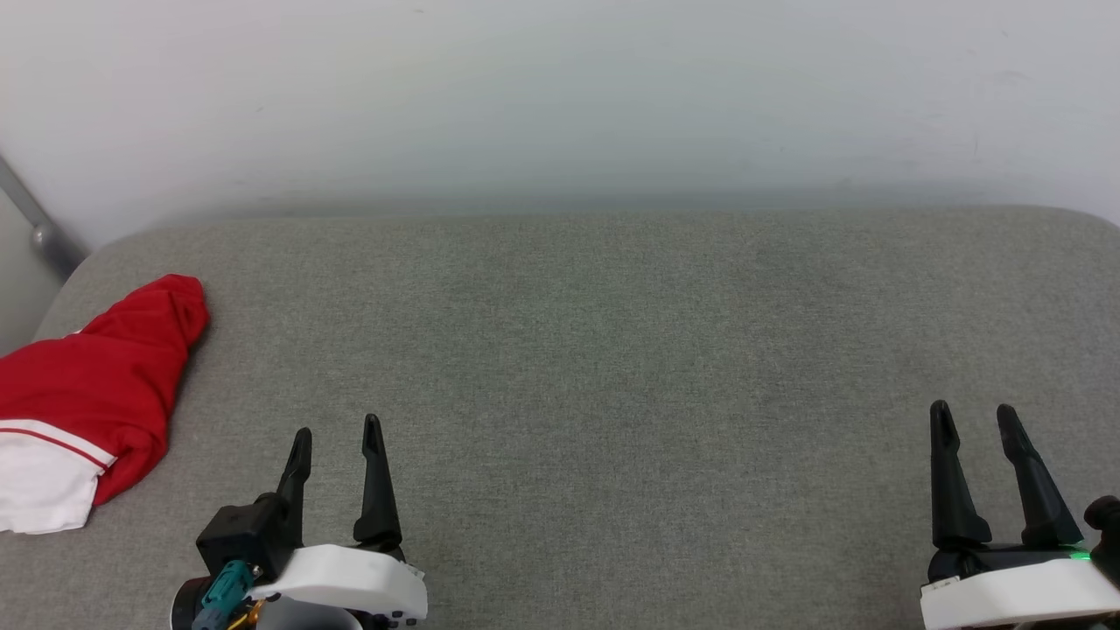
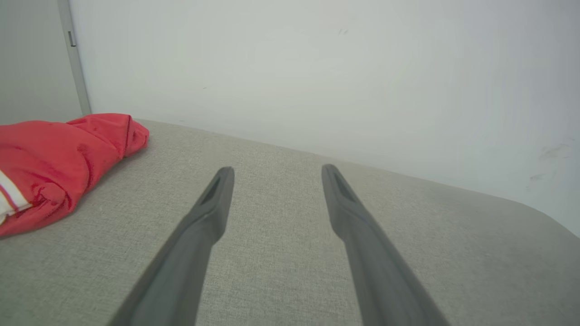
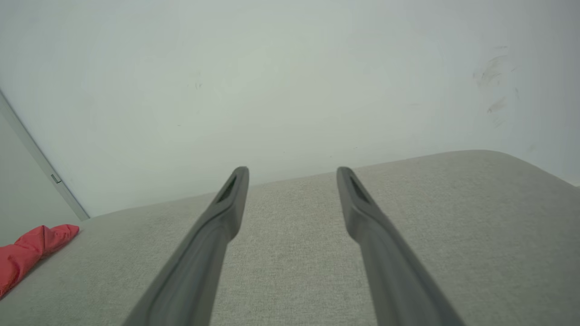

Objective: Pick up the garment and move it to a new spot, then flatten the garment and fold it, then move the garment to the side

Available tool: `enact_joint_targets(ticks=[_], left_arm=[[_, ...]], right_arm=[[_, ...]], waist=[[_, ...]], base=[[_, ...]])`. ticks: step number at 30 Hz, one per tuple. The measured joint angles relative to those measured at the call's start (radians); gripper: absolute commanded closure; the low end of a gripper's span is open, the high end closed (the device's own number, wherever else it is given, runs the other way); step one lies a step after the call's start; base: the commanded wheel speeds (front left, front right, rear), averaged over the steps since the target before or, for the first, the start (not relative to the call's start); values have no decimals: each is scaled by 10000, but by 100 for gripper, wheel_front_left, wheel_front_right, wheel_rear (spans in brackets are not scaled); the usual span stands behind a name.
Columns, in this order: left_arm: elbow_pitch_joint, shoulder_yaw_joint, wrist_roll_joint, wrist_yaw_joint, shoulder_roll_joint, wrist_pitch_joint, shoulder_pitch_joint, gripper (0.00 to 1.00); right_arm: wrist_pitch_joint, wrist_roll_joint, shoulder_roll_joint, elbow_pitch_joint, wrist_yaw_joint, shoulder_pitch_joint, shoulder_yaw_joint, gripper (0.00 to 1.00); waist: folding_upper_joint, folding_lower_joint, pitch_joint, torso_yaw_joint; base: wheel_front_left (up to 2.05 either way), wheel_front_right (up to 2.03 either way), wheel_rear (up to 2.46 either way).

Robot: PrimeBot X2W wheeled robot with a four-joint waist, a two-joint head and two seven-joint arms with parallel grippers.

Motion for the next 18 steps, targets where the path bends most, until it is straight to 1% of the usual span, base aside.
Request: enact_joint_targets(ticks=[8, 18], left_arm=[[-94, 65, 654, -125, -130, -171, 160, 0], [-25, 245, 1333, -387, -322, -385, 244, 0]], right_arm=[[-178, -527, 0, -184, 0, 109, -2, 0], [-368, -1045, -2, -291, 0, 270, -10, 0]], waist=[[0, 0, -22, -3], [0, 0, -32, 19]], base=[[0, 0, 0], [0, 0, 0]])
